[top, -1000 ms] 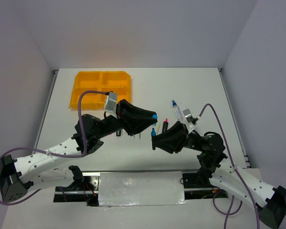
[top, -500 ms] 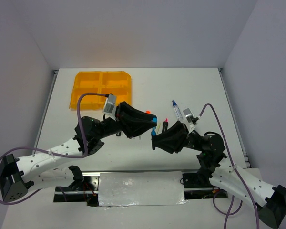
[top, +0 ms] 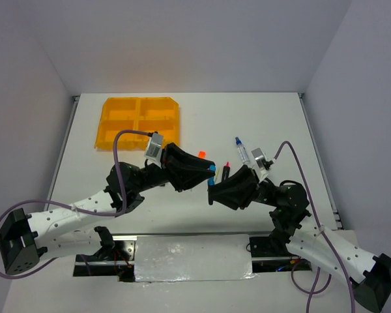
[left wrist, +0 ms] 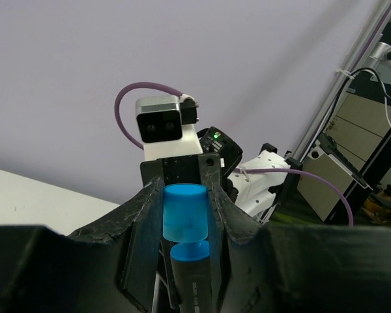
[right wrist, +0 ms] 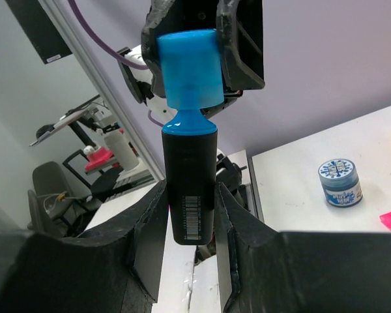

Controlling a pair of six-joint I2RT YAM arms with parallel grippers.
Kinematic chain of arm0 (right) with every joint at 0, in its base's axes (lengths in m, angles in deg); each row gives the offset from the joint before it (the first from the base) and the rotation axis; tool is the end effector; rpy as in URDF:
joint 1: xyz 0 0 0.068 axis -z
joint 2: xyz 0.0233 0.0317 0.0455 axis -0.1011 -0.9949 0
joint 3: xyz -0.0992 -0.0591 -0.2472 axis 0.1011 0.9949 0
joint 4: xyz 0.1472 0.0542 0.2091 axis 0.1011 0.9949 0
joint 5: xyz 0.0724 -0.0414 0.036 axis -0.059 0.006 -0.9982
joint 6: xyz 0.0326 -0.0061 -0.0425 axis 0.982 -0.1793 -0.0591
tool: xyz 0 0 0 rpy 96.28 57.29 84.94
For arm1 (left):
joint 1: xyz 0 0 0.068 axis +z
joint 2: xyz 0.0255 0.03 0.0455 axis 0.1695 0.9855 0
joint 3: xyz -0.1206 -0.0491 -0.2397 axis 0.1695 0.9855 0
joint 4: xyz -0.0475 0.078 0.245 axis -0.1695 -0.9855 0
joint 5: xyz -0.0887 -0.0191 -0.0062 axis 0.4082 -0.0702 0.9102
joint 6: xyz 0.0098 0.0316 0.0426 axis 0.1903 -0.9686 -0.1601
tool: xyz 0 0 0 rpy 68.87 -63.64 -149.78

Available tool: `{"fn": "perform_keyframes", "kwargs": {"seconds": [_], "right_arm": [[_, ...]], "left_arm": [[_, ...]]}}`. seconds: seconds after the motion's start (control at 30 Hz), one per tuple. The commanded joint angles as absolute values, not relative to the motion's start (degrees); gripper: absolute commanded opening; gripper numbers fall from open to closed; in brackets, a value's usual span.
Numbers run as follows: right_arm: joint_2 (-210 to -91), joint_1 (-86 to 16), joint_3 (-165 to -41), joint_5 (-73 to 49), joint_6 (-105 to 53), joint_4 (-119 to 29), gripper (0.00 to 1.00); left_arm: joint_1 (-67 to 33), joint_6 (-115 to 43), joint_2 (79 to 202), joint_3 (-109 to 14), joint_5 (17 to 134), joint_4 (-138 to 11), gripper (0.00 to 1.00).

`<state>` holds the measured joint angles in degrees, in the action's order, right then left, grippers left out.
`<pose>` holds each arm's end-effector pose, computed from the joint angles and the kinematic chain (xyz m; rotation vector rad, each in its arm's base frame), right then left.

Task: Sort the stationery into containers
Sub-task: Close the pen cap on the pen.

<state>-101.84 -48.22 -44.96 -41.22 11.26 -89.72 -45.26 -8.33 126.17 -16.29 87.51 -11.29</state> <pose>0.0878 0.1091 0.3015 -0.6435 1.1729 1.6462 0.1225 -0.1965 0.3779 0.5176 1.0345 -1.6550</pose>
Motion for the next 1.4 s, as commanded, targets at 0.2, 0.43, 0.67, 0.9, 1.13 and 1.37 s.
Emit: {"fn": "perform_keyframes", "kwargs": {"seconds": [0.2, 0.43, 0.67, 0.9, 1.13, 1.37], "right_arm": [[-101.5, -48.8, -46.0, -40.1, 11.3, -92.9, 0.00], [-102.5, -48.8, -48.4, -39.9, 10.8, -92.9, 0.00], [-103.5, -48.8, -50.7, -37.2, 9.6, -93.5, 0.00], [-105.9, -48.8, -57.1, -38.4, 5.9, -90.3, 0.00], [-106.8, -48.8, -64.2, -39.3, -5.5, -78.8, 0.00], [-106.7, -48.8, -66.0, -37.3, -9.6, -71.7, 0.00]], "left_arm": [[-45.5, -10.2, 123.3, -16.8, 85.4, -9.9, 0.16], [-45.5, -8.9, 124.5, -16.3, 86.1, -7.9, 0.17], [-45.5, -7.4, 125.1, -15.5, 86.3, -6.1, 0.17], [-45.5, -7.8, 124.7, -14.6, 85.5, -7.8, 0.23], [-45.5, -9.7, 123.0, -14.9, 85.5, -11.1, 0.39], [-45.5, -14.2, 120.7, -16.5, 85.5, -18.1, 0.55]]}}
